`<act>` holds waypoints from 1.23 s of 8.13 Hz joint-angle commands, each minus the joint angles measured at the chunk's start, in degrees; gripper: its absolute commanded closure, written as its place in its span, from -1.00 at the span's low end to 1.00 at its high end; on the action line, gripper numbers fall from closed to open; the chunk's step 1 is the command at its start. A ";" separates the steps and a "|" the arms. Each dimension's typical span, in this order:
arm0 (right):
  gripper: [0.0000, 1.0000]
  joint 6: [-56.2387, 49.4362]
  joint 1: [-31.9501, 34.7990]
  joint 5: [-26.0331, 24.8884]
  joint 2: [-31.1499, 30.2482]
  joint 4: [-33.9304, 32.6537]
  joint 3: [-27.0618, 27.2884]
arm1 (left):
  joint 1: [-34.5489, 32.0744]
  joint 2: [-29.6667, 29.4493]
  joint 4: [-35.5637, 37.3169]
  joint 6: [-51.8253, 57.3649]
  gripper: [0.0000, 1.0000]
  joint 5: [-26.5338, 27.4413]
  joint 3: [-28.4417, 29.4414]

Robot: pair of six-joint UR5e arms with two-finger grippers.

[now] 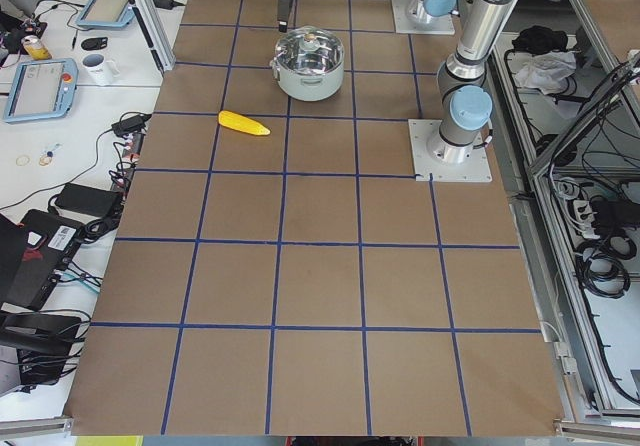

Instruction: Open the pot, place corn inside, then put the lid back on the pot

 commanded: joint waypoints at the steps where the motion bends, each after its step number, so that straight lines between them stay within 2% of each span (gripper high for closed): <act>1: -1.00 0.00 0.00 0.00 0.00 0.03 0.07 | -0.06 0.76 -0.65 0.33 -1.00 -0.26 -0.12; 4: -1.00 0.78 0.00 0.52 0.00 0.03 0.33 | 1.95 -1.34 0.66 12.34 -1.00 -2.64 -0.38; 5: -1.00 3.31 0.09 0.88 0.70 0.03 0.68 | 3.44 -4.04 1.19 12.46 -1.00 -2.99 -0.39; 6: -1.00 8.21 1.22 0.88 1.75 -0.93 0.77 | 4.85 -7.90 8.41 15.16 -1.00 -2.90 -0.47; 7: -1.00 12.09 4.62 0.88 2.19 -1.89 0.95 | 5.56 -12.11 13.10 20.15 -1.00 -3.07 -0.56; 10: -1.00 25.46 16.05 0.88 9.12 -11.28 1.21 | 6.01 -20.65 18.92 20.81 -1.00 -3.16 -0.83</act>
